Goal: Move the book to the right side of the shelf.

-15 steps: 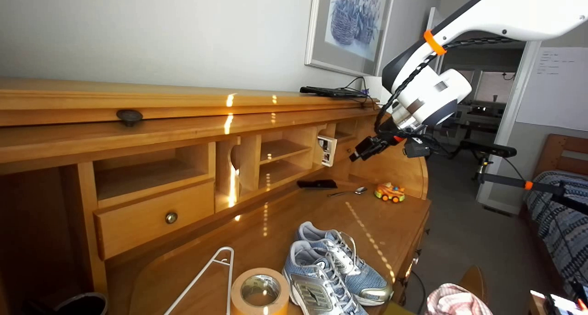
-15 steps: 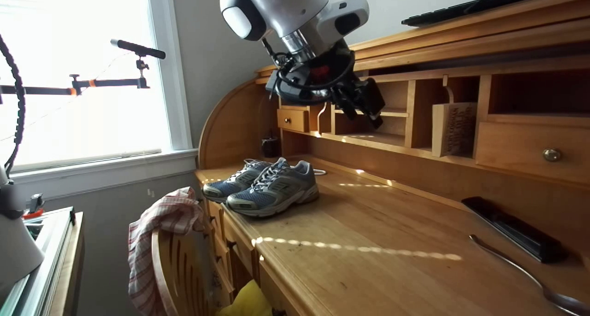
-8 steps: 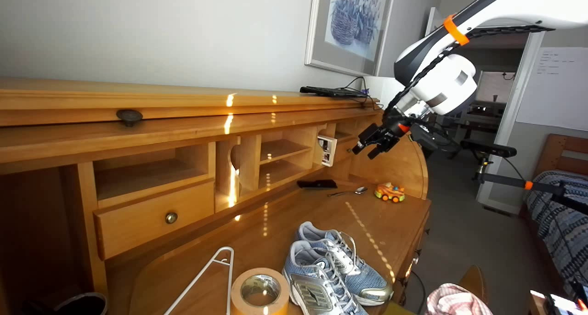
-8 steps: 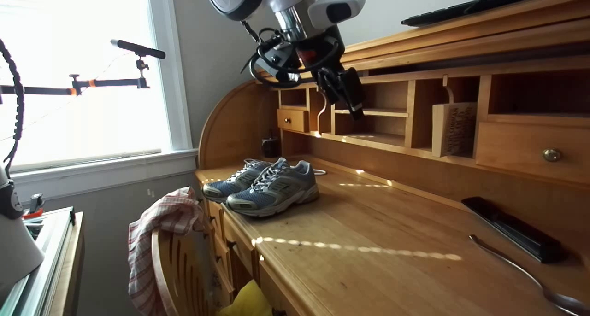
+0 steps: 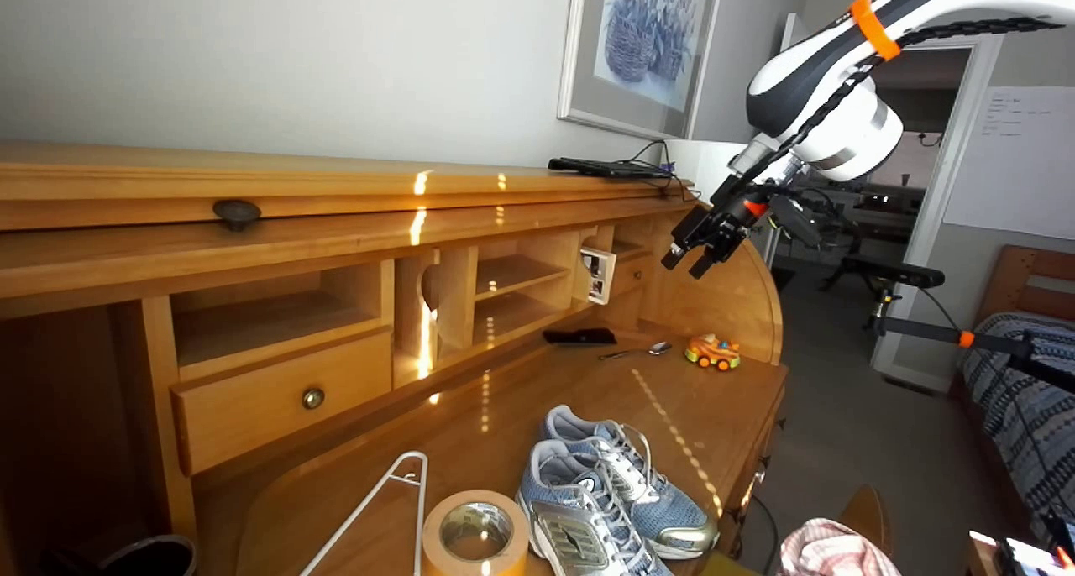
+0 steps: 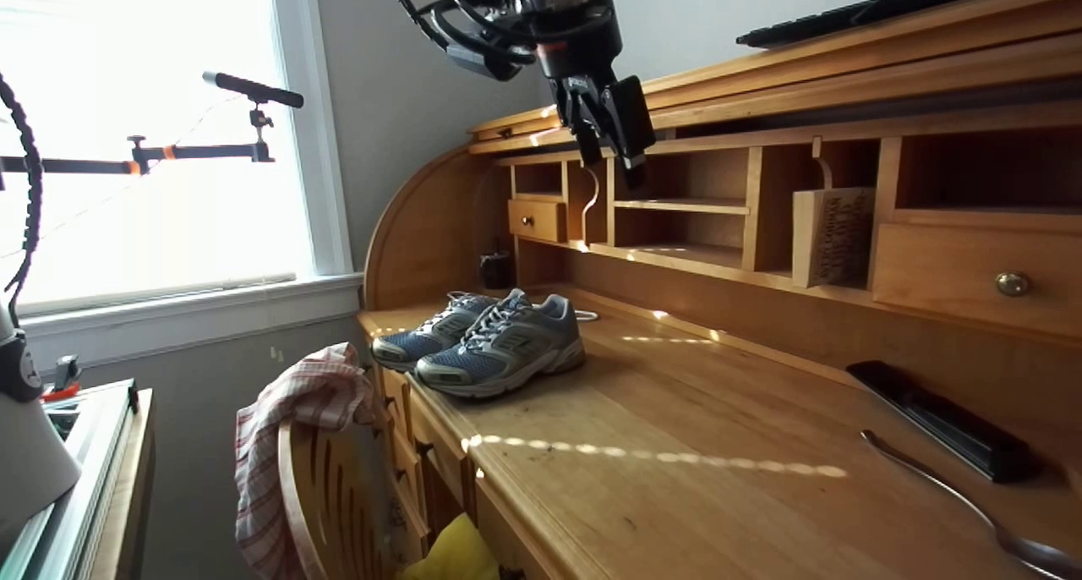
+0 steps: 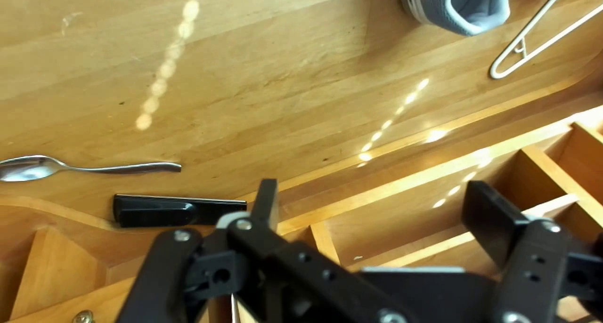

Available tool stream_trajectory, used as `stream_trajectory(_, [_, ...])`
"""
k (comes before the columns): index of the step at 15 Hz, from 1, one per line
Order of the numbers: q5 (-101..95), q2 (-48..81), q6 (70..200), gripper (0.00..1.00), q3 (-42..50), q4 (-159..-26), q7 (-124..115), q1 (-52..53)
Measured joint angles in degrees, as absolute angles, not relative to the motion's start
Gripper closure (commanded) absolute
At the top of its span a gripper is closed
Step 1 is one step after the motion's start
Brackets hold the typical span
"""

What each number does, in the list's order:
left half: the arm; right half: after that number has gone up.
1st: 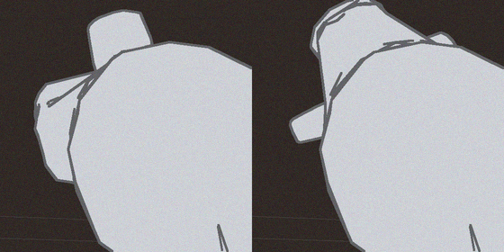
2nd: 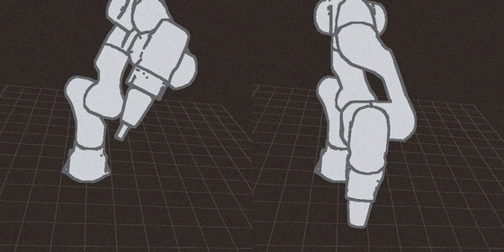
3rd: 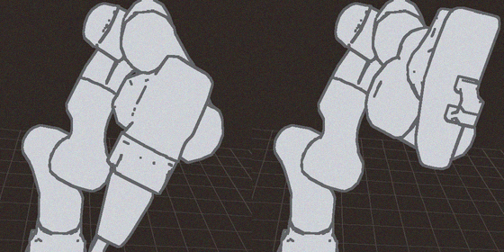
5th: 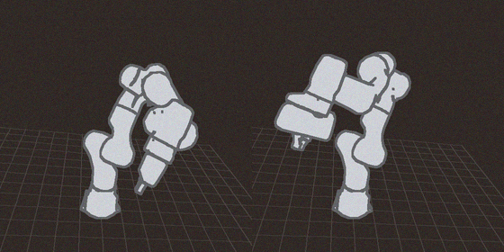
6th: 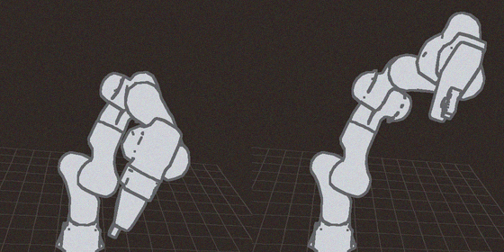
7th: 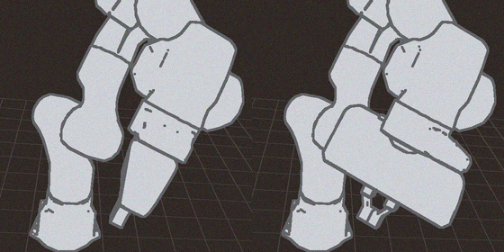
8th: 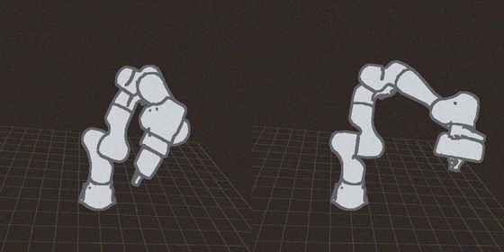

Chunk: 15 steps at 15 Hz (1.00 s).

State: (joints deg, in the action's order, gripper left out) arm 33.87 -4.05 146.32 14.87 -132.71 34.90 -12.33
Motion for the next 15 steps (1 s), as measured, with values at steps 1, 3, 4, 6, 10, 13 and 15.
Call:
stream_trajectory(1, [31.2, -4.4, 146.0, 0.00, 14.9, -132.7, 33.5, -12.5])
stream_trajectory(3, [26.2, -5.1, 145.8, 0.00, 15.0, -132.7, 30.5, -12.9])
stream_trajectory(4, [24.1, -5.5, 145.8, 0.00, 15.1, -132.7, 29.1, -13.0])
stream_trajectory(6, [20.8, -6.3, 145.6, 0.00, 15.3, -132.7, 27.0, -13.2])
stream_trajectory(10, [16.6, -7.6, 145.6, 0.00, 15.5, -132.7, 23.9, -13.2])
stream_trajectory(13, [15.1, -8.3, 145.6, 0.00, 15.5, -132.7, 22.0, -13.2])
stream_trajectory(15, [14.9, -8.4, 145.5, 0.00, 15.5, -132.7, 21.6, -13.2])
